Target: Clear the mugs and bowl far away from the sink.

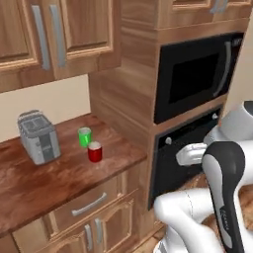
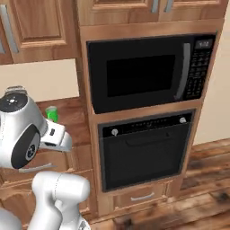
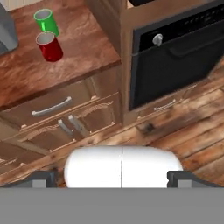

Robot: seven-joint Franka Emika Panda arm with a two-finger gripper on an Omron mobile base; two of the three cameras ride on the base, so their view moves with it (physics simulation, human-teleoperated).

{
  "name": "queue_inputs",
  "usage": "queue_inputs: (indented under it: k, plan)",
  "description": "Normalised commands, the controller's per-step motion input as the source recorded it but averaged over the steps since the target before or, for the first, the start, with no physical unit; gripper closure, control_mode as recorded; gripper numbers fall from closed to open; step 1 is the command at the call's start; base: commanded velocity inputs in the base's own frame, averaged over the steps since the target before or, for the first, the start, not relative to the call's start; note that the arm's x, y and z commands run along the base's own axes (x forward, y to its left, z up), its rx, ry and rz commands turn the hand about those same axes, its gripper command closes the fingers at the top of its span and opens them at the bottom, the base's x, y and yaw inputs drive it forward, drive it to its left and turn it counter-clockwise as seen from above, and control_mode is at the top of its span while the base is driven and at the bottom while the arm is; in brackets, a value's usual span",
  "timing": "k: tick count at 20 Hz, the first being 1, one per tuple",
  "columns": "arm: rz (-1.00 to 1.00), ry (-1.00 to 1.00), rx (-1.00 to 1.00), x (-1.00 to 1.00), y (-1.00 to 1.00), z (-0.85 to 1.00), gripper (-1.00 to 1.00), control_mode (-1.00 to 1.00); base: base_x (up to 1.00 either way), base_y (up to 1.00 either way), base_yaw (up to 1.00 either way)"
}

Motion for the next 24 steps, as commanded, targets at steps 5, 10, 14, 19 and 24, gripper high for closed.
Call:
queue_inputs:
  k: [5, 10, 14, 19, 24]
  plan:
    - [0.00, 0.00, 0.00, 0.00, 0.00, 0.00, -1.00, 1.00, 0.00, 0.00, -1.00]
    - [0.00, 0.00, 0.00, 0.00, 0.00, 0.00, -1.00, 1.00, 0.00, 0.00, -1.00]
    - [0.00, 0.00, 0.00, 0.00, 0.00, 0.00, -1.00, 1.00, 0.00, 0.00, -1.00]
    - [0.00, 0.00, 0.00, 0.00, 0.00, 0.00, -1.00, 1.00, 0.00, 0.00, -1.00]
    - [0.00, 0.00, 0.00, 0.00, 0.00, 0.00, -1.00, 1.00, 0.00, 0.00, -1.00]
